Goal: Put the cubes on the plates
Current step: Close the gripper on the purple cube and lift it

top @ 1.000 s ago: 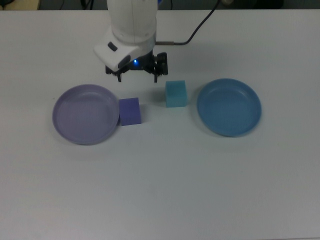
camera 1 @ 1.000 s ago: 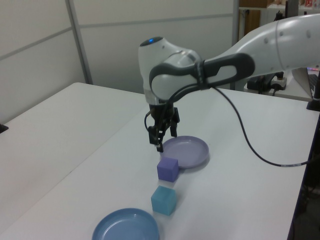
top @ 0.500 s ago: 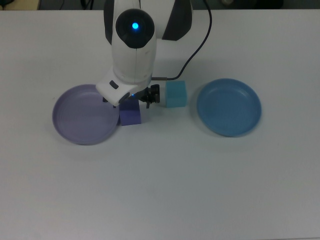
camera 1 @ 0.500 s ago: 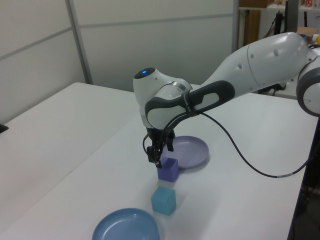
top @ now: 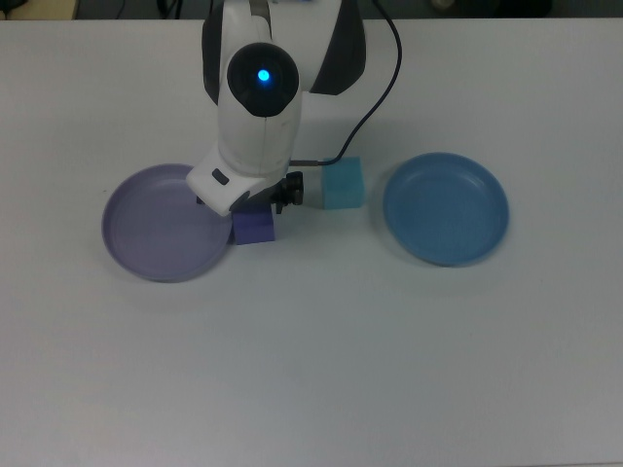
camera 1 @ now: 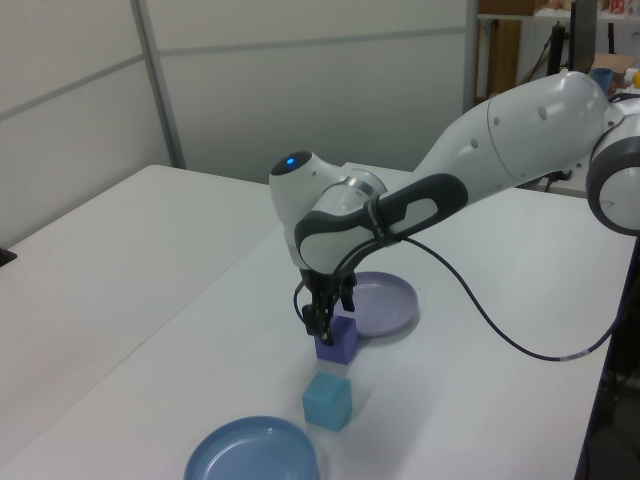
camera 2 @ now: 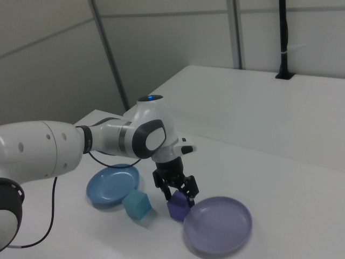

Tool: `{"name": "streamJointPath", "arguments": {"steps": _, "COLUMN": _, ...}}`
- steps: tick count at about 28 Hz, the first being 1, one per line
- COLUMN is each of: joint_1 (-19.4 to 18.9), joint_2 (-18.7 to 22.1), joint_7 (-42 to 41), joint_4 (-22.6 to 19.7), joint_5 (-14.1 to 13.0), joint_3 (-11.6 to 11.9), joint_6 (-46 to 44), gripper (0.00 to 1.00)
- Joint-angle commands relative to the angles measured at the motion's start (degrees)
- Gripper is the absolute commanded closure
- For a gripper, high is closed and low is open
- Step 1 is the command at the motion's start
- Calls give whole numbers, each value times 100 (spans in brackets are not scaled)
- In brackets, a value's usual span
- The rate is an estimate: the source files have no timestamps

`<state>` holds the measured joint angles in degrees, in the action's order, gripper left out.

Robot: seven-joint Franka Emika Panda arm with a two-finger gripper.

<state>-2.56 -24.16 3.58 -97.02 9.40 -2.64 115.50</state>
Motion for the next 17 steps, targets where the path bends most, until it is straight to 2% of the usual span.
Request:
{"name": "streamJointPath", "arguments": {"steps": 1, "joint_1": -60, "joint_2": 43, "joint_7": 46, "joint_4": -212, "joint_5": 149, "joint_3": 18, "joint_6": 236, "gripper": 12}}
{"name": "streamJointPath", "arguments": {"steps": 2, "joint_1": -60, "joint_2": 35, "joint_7": 38, "joint_4": -221, "joint_5": 158, "joint_3": 18, "joint_6": 236, "gripper": 18}}
{"name": "streamJointPath", "arguments": {"steps": 3, "joint_1": -51, "joint_2": 43, "joint_7": -15, "joint_4": -212, "joint_5": 167, "joint_3": 18, "joint_6": 236, "gripper": 36}}
{"name": "streamJointPath", "arguments": {"steps": 7, "joint_1": -51, "joint_2": 61, "joint_7": -50, "joint_4": -195, "joint_5": 167, "joint_3": 9, "joint_6": 236, "gripper": 67}}
{"name": "streamJointPath", "arguments": {"steps": 8, "joint_1": -51, "joint_2": 96, "joint_7": -76, "joint_4": -195, "joint_5": 158, "joint_3": -8, "joint_6": 228, "gripper": 78}}
{"name": "streamJointPath", "arguments": {"steps": 10, "joint_1": -51, "joint_2": 148, "joint_7": -77, "joint_4": -186, "joint_5": 123, "joint_3": -35, "joint_6": 184, "gripper": 81}}
{"name": "streamJointPath", "arguments": {"steps": 17, "joint_1": -78, "joint_2": 527, "joint_7": -77, "joint_4": -125, "joint_5": -105, "joint_3": -79, "joint_6": -62, "gripper": 81}}
